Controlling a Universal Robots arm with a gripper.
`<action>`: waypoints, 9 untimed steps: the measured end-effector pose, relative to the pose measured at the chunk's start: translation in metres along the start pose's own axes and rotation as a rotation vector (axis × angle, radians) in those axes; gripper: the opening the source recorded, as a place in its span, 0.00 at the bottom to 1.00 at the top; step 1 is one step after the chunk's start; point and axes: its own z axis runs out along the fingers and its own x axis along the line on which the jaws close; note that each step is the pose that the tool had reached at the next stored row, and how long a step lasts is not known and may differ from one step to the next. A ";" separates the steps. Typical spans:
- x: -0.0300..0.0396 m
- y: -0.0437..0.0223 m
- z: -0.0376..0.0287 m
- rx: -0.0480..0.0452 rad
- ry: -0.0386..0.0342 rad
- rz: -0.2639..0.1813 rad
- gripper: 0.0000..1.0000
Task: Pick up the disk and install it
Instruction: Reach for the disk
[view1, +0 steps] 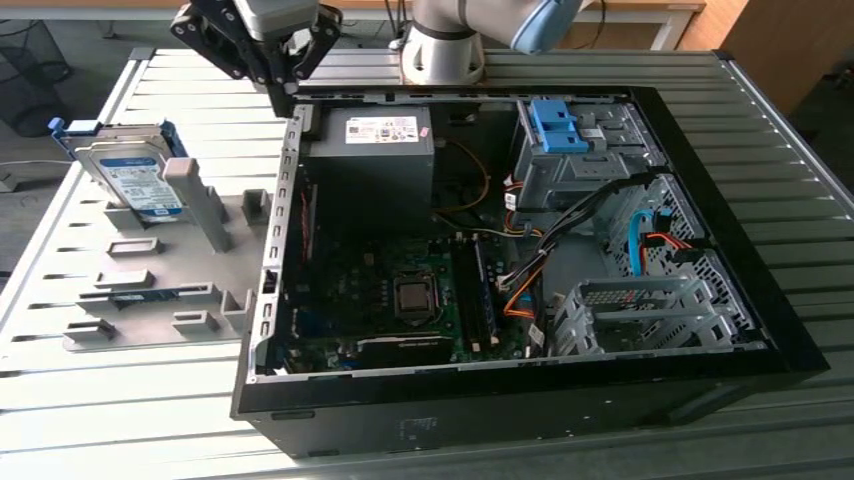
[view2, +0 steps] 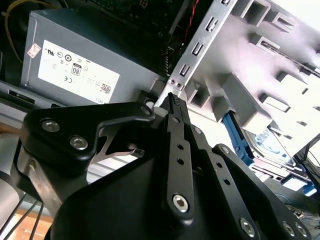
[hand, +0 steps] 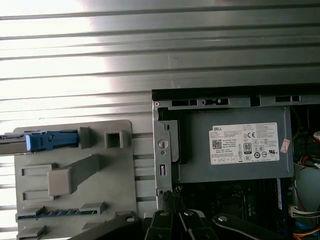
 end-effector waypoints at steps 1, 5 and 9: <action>0.0022 0.0016 0.0001 0.0001 0.0003 0.000 0.11; 0.0113 0.0058 0.0007 0.0001 0.0027 0.000 0.11; 0.0219 0.0063 0.0008 -0.0016 0.0068 0.001 0.11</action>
